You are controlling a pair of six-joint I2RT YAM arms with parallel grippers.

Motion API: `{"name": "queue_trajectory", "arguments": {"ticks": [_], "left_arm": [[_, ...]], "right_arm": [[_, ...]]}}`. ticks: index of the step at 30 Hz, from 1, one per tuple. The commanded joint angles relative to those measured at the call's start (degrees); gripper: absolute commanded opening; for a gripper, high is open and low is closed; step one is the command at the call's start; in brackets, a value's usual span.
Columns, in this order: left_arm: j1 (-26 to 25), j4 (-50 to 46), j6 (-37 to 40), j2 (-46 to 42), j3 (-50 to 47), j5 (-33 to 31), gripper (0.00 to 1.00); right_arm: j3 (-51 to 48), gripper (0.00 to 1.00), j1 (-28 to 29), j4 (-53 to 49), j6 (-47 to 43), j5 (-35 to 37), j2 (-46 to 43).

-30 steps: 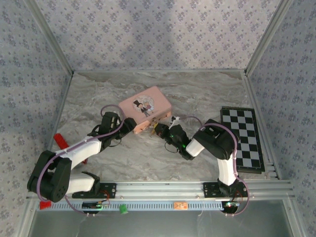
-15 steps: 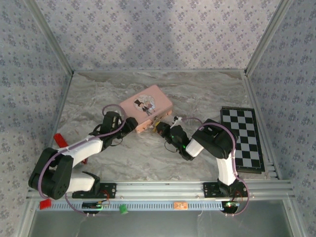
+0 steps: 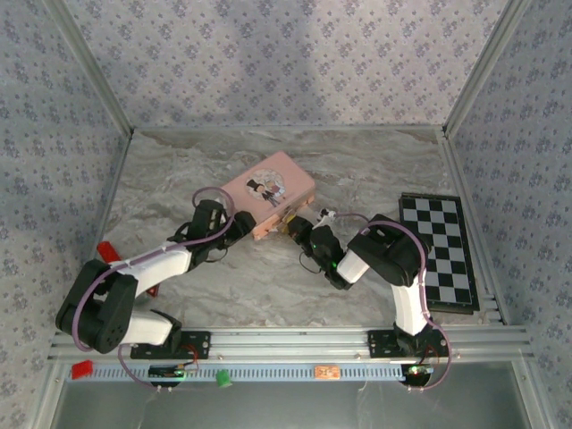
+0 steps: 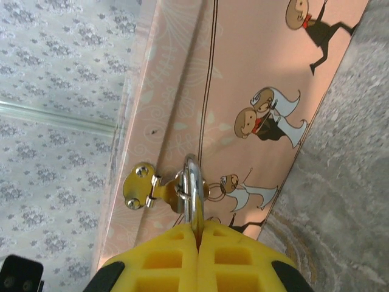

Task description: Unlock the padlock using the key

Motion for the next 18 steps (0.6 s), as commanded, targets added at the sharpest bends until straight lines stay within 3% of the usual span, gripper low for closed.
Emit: {"name": "queue_trajectory", "arguments": {"ticks": [1, 18], "left_arm": [[-0.49, -3.27, -0.35, 1.11, 0.44, -1.74, 0.67], [-0.49, -3.60, 0.48, 2.08, 1.10, -2.06, 0.67]], "right_arm": [[0.77, 0.00, -1.69, 4.73, 0.38, 6.27, -0.88], [-1.99, 0.00, -3.40, 3.46, -2.51, 6.17, -4.23]]}}
